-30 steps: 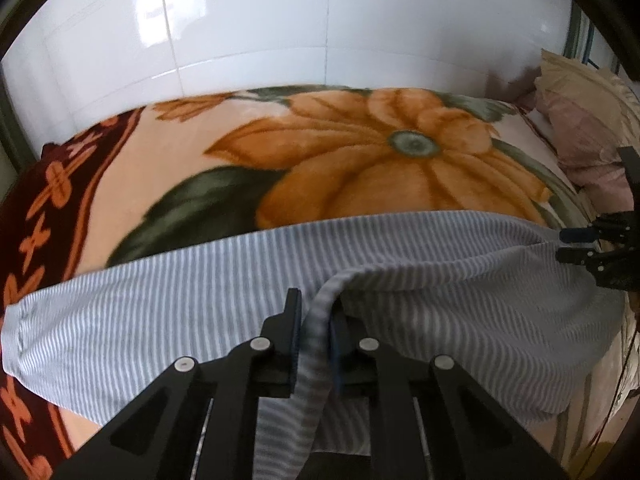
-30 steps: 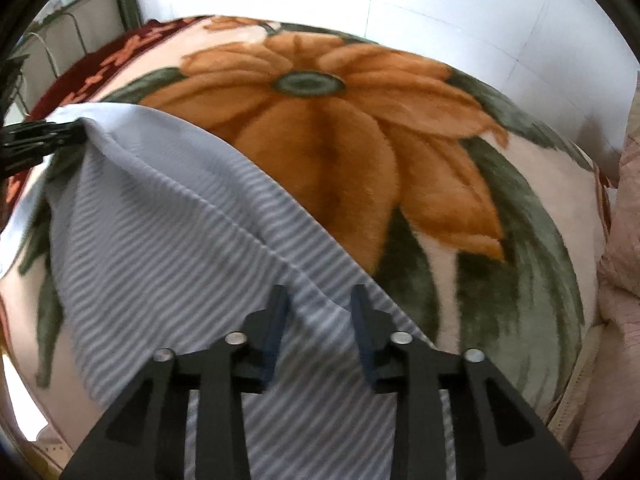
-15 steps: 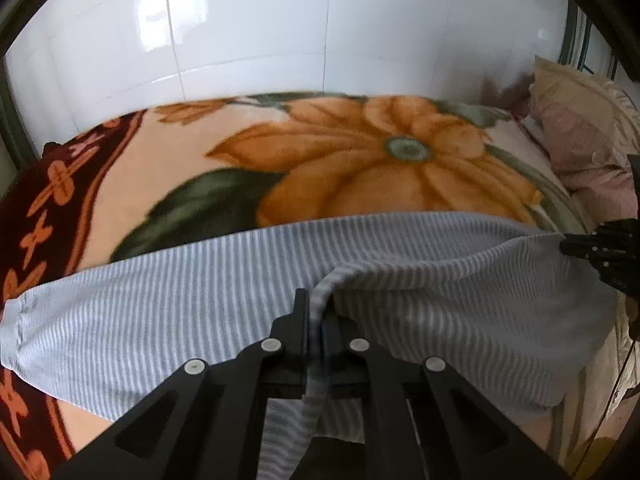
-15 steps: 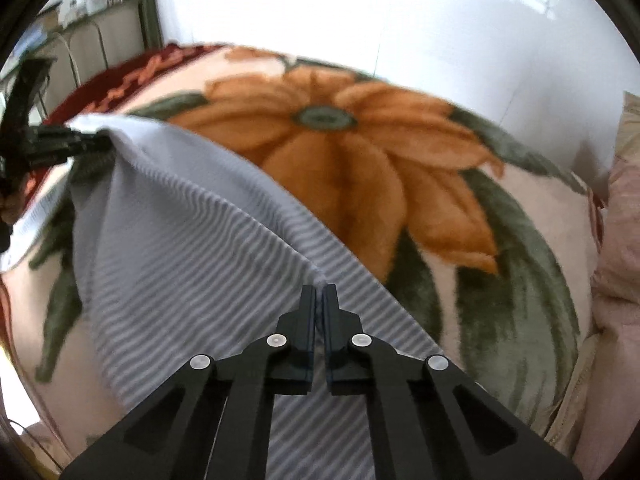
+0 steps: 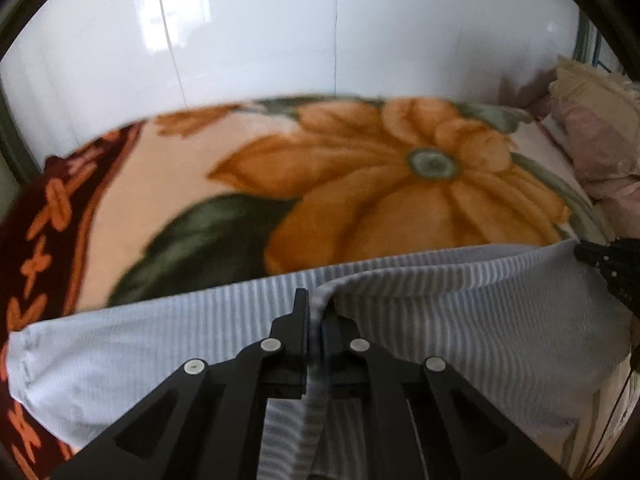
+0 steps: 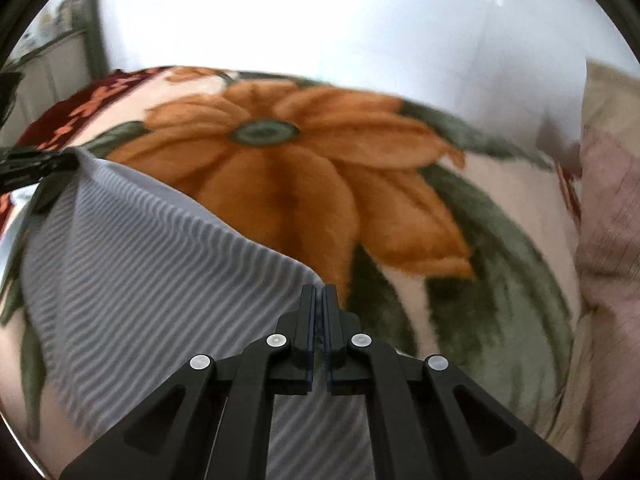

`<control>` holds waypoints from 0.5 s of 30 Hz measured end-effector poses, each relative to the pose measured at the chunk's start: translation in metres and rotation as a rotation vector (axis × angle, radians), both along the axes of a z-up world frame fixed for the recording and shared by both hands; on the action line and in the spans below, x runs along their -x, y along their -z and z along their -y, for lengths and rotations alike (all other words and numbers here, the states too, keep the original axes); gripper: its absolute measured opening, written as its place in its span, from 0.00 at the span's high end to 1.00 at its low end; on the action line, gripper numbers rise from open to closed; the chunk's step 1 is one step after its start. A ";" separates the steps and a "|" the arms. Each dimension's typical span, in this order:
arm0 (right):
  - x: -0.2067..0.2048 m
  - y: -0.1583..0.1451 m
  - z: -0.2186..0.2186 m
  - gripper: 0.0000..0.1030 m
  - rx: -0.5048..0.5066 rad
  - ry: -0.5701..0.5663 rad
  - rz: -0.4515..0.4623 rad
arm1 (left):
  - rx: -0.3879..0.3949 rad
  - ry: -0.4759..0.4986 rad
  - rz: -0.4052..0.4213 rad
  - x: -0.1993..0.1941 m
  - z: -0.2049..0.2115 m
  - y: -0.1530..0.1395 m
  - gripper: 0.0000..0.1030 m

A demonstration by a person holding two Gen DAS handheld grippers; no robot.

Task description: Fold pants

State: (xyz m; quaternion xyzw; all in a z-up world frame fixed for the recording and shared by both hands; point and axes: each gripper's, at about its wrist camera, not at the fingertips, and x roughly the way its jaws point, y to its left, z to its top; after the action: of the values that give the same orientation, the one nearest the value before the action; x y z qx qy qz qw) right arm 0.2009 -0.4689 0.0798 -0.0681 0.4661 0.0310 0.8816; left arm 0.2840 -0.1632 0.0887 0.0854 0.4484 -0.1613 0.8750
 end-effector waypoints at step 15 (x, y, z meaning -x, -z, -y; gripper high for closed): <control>0.029 -0.030 -0.012 0.69 0.007 0.132 0.024 | 0.067 -0.057 -0.063 0.048 -0.067 -0.020 0.40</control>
State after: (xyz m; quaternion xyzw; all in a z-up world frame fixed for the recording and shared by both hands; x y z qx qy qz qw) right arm 0.1722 -0.4574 0.1102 -0.0409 0.4590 -0.0298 0.8870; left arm 0.2361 -0.0966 0.1083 0.0380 0.4724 -0.1537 0.8671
